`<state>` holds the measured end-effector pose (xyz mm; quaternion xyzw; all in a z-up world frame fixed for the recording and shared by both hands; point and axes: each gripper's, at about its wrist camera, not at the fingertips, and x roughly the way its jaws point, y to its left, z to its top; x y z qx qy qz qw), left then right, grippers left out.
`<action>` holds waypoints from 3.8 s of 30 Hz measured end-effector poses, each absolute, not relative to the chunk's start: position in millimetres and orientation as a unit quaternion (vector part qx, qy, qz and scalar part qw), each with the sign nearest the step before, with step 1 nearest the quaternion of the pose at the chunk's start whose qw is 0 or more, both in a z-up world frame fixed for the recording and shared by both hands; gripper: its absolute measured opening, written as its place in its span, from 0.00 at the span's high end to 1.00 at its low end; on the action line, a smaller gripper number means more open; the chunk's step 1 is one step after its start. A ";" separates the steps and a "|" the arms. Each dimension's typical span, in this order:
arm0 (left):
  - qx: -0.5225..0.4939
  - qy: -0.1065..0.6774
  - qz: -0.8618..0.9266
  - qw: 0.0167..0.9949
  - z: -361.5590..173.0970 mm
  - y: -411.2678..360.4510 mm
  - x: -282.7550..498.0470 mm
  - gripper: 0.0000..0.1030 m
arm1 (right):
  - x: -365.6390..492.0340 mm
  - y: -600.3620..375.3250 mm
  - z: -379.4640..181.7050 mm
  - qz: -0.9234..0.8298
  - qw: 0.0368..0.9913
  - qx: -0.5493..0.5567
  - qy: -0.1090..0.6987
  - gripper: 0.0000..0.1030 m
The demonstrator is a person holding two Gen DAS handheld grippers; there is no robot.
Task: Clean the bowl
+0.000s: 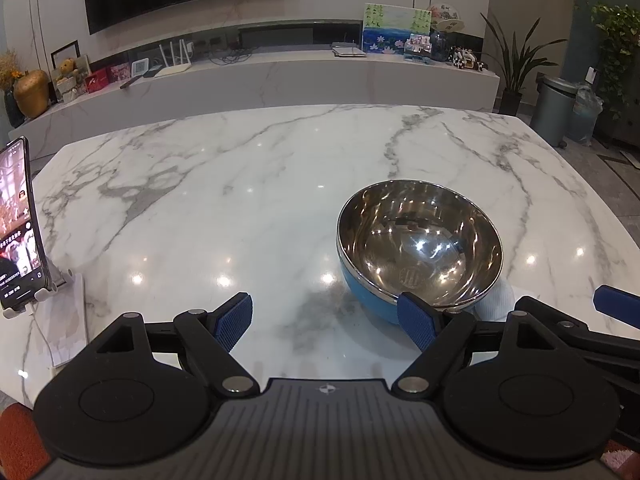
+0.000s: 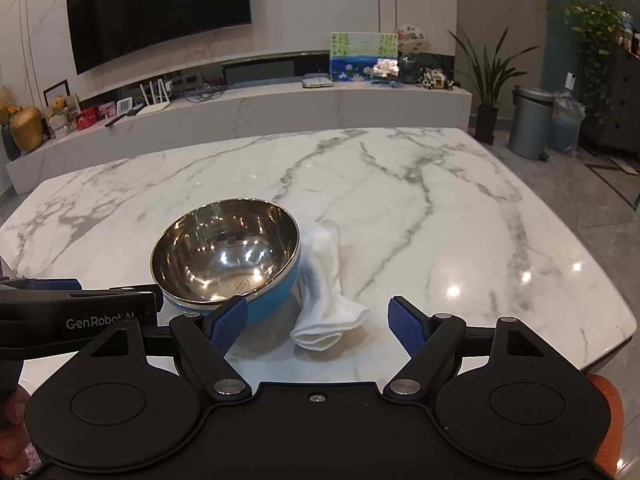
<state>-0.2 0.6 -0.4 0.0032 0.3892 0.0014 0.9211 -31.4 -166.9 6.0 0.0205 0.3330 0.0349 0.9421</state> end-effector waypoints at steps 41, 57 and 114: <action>0.008 0.407 -0.001 0.913 -7.4 -0.6 0.8 0.23 | -29.5 -166.3 5.6 0.033 0.939 0.019 0.341 0.26; 0.006 0.410 -0.001 0.912 -6.0 1.6 4.8 0.23 | -29.5 -167.5 4.3 0.032 0.939 0.020 0.341 0.26; -0.101 0.431 -0.039 0.896 11.6 42.1 52.7 0.20 | 13.9 -194.9 -4.6 0.034 0.932 0.005 0.361 0.26</action>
